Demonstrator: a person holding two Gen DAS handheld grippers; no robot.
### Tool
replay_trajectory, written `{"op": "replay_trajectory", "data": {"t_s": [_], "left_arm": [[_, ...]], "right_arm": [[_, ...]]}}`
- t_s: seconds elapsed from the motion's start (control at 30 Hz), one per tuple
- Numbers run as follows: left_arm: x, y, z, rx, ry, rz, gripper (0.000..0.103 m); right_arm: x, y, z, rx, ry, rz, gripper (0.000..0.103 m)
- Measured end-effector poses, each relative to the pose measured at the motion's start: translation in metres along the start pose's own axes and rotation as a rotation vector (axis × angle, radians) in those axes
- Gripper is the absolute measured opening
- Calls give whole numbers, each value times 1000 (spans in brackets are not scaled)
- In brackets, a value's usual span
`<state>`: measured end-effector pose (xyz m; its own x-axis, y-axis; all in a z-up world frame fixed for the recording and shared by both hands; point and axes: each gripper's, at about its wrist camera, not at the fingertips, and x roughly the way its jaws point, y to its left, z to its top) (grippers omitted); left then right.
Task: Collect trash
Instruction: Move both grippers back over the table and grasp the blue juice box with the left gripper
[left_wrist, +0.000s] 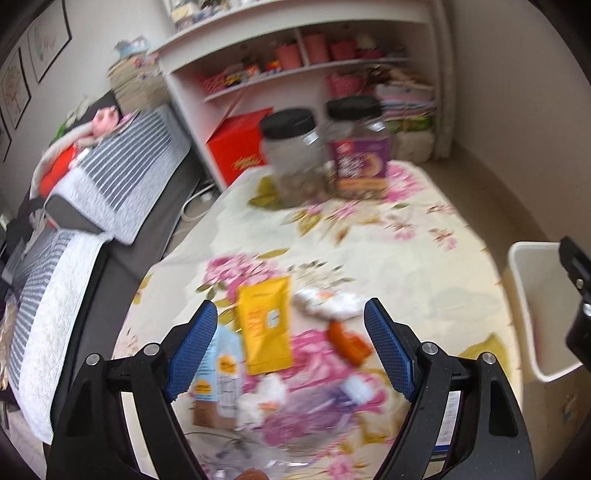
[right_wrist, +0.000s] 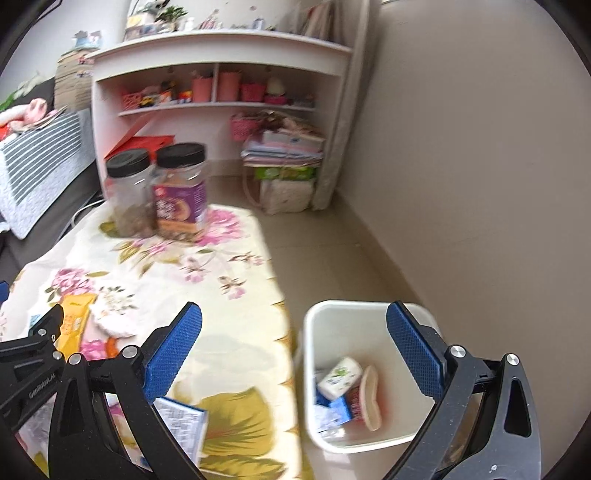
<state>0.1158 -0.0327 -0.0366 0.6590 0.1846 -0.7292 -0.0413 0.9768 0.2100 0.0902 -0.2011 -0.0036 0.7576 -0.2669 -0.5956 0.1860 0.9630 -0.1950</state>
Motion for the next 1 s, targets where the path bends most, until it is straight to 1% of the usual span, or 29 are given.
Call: {"op": "replay_trajectory", "data": {"t_s": [0.17, 0.23, 0.33, 0.4, 0.43, 0.57, 0.63, 0.67, 0.7, 0.77, 0.8, 0.87, 0.9, 0.93, 1.0], "left_arm": [[27, 39, -6, -28, 79, 55, 80], [42, 55, -11, -47, 124, 72, 80], [66, 77, -20, -69, 206, 76, 80], [83, 90, -27, -79, 263, 68, 80], [88, 93, -30, -81, 279, 62, 80], [109, 108, -39, -111, 358, -2, 79], [114, 112, -41, -133, 381, -42, 74], [116, 113, -43, -141, 396, -64, 68], [118, 113, -44, -145, 409, -79, 63], [122, 113, -47, -150, 431, -108, 54], [125, 114, -49, -157, 442, -134, 49], [126, 115, -50, -171, 449, -172, 42], [126, 116, -50, -175, 448, -190, 32], [124, 117, -50, -177, 443, -207, 28], [119, 119, -49, -173, 429, -207, 26]], "right_arm": [[12, 28, -4, 2, 78, 83, 96], [16, 39, -7, 9, 117, 117, 96], [24, 58, -12, 12, 180, 169, 96], [30, 73, -18, 10, 235, 205, 96], [32, 78, -21, 10, 255, 218, 96], [47, 98, -36, 75, 414, 340, 96], [51, 106, -45, 115, 478, 384, 96], [55, 111, -51, 142, 519, 407, 96], [56, 114, -54, 156, 540, 418, 96], [60, 123, -63, 188, 595, 445, 96], [61, 126, -67, 203, 617, 456, 96], [63, 134, -74, 244, 663, 478, 96], [65, 138, -78, 263, 688, 488, 96], [66, 142, -82, 280, 709, 496, 96], [69, 147, -86, 301, 739, 503, 96]]}}
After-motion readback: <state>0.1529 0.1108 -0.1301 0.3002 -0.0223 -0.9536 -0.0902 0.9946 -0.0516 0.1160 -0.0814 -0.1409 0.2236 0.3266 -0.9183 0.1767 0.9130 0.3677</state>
